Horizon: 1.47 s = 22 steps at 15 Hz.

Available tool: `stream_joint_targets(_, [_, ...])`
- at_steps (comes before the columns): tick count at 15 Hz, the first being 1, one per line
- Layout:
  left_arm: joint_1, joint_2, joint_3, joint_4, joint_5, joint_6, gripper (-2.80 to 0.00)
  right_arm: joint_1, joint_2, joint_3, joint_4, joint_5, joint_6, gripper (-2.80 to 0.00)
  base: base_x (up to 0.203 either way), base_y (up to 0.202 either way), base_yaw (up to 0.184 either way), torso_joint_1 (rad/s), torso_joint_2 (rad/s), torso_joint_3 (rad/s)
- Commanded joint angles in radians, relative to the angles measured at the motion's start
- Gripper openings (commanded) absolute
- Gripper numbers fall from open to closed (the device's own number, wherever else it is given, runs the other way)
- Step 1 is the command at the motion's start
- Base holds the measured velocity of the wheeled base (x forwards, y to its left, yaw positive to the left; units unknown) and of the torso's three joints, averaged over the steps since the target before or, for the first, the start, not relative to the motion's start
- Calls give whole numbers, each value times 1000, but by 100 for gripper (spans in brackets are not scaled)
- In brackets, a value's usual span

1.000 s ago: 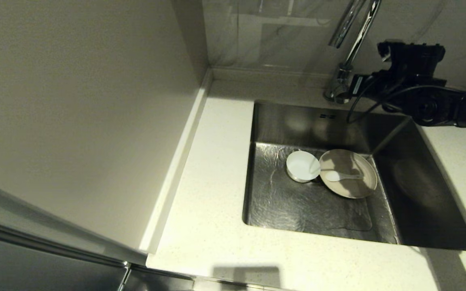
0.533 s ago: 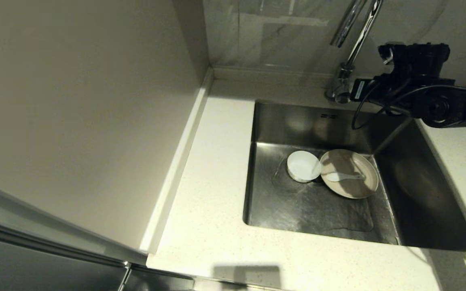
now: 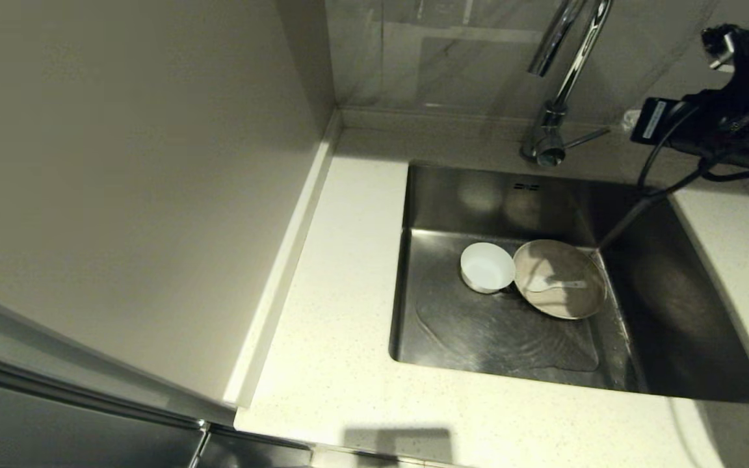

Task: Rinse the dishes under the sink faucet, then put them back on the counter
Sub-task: Put a bowl back to the table from the sink

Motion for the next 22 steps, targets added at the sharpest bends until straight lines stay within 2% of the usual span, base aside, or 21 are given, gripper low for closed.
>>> stream_joint_targets(1, [0,-3,0,0,0,-1,-280,-58,-152,164,0,27,-15,-280,0,0,0,0,0,0])
stream_joint_targets(4, [0,-3,0,0,0,-1,-280,-119,-201,337,26,138,-74,-280,0,0,0,0,0,0])
stream_joint_targets(6, [0,-3,0,0,0,-1,-280,-122,-216,363,94,155,-121,-280,0,0,0,0,0,0])
stream_joint_targets(8, [0,-3,0,0,0,-1,-280,-112,-245,382,153,144,-207,-280,0,0,0,0,0,0])
stream_joint_targets(9, [0,-4,0,0,0,-1,-280,-107,-273,407,170,132,-216,-280,0,0,0,0,0,0])
stream_joint_targets(10, [0,-3,0,0,0,-1,-280,-91,-284,452,179,104,-228,-280,0,0,0,0,0,0])
stream_joint_targets(12, [0,-3,0,0,0,-1,-280,-75,-276,502,191,5,-310,-280,0,0,0,0,0,0])
stream_joint_targets(16, [0,-3,0,0,0,-1,-280,-53,-220,466,334,-6,-355,-280,0,0,0,0,0,0])
stream_joint_targets(22, [0,-3,0,0,0,-1,-280,-26,-105,312,432,-9,-333,-280,0,0,0,0,0,0])
